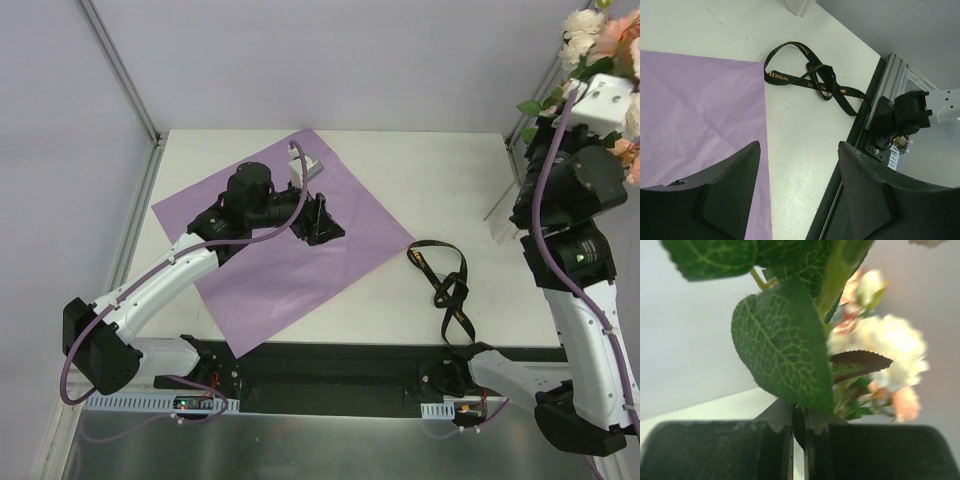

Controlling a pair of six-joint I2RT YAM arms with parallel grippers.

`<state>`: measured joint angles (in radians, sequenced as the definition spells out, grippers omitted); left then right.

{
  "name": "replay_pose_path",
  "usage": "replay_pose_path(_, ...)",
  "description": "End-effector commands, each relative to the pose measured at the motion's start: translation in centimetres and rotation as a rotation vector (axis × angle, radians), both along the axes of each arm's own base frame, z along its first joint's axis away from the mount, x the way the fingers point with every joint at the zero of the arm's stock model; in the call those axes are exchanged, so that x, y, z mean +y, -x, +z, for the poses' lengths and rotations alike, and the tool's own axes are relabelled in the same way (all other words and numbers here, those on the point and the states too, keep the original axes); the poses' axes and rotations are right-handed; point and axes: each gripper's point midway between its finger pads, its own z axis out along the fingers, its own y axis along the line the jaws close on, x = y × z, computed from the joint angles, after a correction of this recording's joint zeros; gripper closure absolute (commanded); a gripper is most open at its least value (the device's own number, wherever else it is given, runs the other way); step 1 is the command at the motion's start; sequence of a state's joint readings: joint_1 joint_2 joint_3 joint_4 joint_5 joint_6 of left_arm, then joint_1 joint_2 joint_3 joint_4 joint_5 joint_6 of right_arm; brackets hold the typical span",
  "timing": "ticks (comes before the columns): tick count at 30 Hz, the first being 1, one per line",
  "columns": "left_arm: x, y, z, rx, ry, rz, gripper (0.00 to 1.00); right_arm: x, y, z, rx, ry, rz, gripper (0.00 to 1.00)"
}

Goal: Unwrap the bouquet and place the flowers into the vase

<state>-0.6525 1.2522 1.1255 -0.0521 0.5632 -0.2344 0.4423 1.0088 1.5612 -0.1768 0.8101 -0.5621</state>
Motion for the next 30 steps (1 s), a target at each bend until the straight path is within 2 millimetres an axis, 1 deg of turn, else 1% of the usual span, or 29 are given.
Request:
replay_pose_path(1, 0.2, -0.4, 2.4, -0.054, 0.037, 0.009, 0.38, -4.0, 0.5, 4.8, -0.083, 0.089, -0.191, 0.99)
replay_pose_path(3, 0.2, -0.5, 2.4, -0.059, 0.032, 0.015, 0.38, -4.6, 0.5, 6.2, -0.107, 0.118, -0.220, 0.99)
replay_pose_path(4, 0.3, -0.5, 2.4, -0.064, 0.030, 0.017, 0.38, -4.6, -0.1, 6.8, -0.116, 0.128, -0.228, 0.99)
replay_pose_path(5, 0.3, -0.6, 2.2, -0.065, 0.027, 0.019, 0.38, -4.7, -0.2, 7.2, -0.122, 0.133, -0.236, 0.99)
replay_pose_path(6, 0.3, -0.7, 2.1, -0.064, 0.024, 0.022, 0.38, -5.0, 0.2, 8.4, -0.147, 0.126, -0.245, 0.99)
replay_pose_path(7, 0.3, -0.8, 2.1, -0.063, 0.022, 0.023, 0.38, -4.7, -0.6, 8.6, -0.142, 0.147, -0.241, 0.99)
replay_pose_path(8, 0.2, -0.8, 2.0, -0.058, 0.022, 0.021, 0.38, -4.6, -0.8, 9.0, -0.145, 0.155, -0.242, 0.99)
replay_pose_path(9, 0.1, -0.6, 2.0, -0.054, 0.025, 0.011, 0.38, -4.8, -0.3, 10.3, -0.171, 0.153, -0.248, 0.99)
replay_pose_path(10, 0.0, -0.6, 1.9, -0.050, 0.025, 0.008, 0.38, -4.7, -1.0, 10.3, -0.154, 0.172, -0.257, 0.99)
replay_pose_path(12, 0.0, -0.7, 1.9, -0.050, 0.023, 0.008, 0.38, -4.8, -0.7, 11.4, -0.175, 0.172, -0.263, 0.99)
replay_pose_path(13, 0.1, -0.7, 1.9, -0.056, 0.020, 0.009, 0.38, -4.7, -1.0, 11.6, -0.180, 0.175, -0.261, 0.99)
replay_pose_path(16, 0.1, -0.9, 1.6, -0.058, 0.010, 0.018, 0.38, -4.7, -0.7, 12.7, -0.217, 0.185, -0.262, 0.99)
replay_pose_path(20, 0.1, -1.0, 1.3, -0.049, 0.004, 0.016, 0.37, -4.8, -1.4, 13.1, -0.218, 0.201, -0.276, 0.99)
replay_pose_path(23, 0.0, -1.1, 1.2, -0.045, 0.001, 0.016, 0.38, -4.9, -2.0, 12.4, -0.194, 0.207, -0.286, 0.99)
replay_pose_path(25, 0.0, -1.1, 1.1, -0.042, 0.000, 0.015, 0.38, -5.3, -2.0, 12.1, -0.198, 0.198, -0.293, 0.99)
replay_pose_path(26, -0.1, -1.2, 0.9, -0.039, -0.004, 0.016, 0.38, -5.3, -2.4, 11.5, -0.185, 0.200, -0.294, 0.99)
replay_pose_path(29, -0.1, -1.2, 0.9, -0.038, -0.005, 0.016, 0.37, -6.0, -2.5, 10.7, -0.185, 0.171, -0.309, 0.99)
replay_pose_path(30, -0.1, -1.3, 0.8, -0.038, -0.006, 0.017, 0.38, -6.3, -2.7, 10.0, -0.173, 0.168, -0.315, 0.99)
